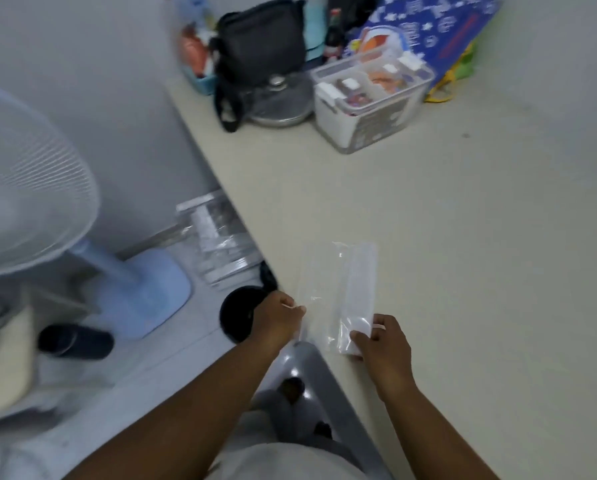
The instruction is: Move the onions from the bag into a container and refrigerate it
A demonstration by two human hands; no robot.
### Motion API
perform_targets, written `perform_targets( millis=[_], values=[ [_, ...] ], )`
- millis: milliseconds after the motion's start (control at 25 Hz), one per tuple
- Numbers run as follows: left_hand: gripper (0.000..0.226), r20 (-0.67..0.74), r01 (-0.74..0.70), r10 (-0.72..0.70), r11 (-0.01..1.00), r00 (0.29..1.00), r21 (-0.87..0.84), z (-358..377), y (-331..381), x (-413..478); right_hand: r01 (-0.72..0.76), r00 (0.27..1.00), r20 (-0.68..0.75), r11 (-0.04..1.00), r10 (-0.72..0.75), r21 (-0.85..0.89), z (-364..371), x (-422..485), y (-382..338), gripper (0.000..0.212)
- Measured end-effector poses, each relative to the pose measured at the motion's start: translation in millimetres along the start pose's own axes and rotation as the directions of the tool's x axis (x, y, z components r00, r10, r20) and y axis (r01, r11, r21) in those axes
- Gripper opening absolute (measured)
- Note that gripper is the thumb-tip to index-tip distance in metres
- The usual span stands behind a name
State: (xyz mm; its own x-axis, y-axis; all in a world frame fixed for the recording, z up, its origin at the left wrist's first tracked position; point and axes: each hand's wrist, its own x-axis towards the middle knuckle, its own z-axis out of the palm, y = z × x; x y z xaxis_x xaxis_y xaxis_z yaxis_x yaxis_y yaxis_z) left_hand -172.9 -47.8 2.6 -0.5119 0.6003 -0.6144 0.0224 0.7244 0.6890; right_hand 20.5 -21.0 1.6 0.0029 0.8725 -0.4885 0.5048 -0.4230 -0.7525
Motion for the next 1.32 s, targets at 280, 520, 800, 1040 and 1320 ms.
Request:
perform_targets(
  millis=[280, 520, 800, 1040, 1320],
  values=[
    [0.036, -0.233, 0.157, -0.272, 0.895, 0.934, -0.418, -105.3, -126.1, -34.8, 0.238, 0.888, 0.426, 0.966, -0.175, -0.099, 137.8, -44.4, -8.1, 0.028],
    [0.027, -0.212, 0.299, -0.383, 0.891, 0.899, -0.342, -100.1, -227.7, 24.2, 0.054, 0.886, 0.458, 0.962, 0.078, -0.269, 232.9, -19.1, 61.3, 0.035],
    [0.038, -0.013, 0.346, -0.352, 0.925, 0.936, -0.159, -55.9, -325.2, 172.8, -0.089, 0.922, 0.317, 0.917, 0.224, -0.388, 343.5, 80.9, 163.0, 0.033],
    [0.039, 0.035, 0.402, -0.402, 0.9, 0.915, -0.167, -32.5, -378.8, 296.3, -0.288, 0.907, 0.193, 0.887, 0.373, -0.36, 403.9, 180.8, 213.6, 0.037],
    [0.03, 0.107, 0.516, -0.519, 0.763, 0.848, -0.389, -25.8, -389.0, 326.0, -0.371, 0.851, 0.245, 0.861, 0.465, -0.349, 420.6, 213.3, 222.1, 0.049]
  ],
)
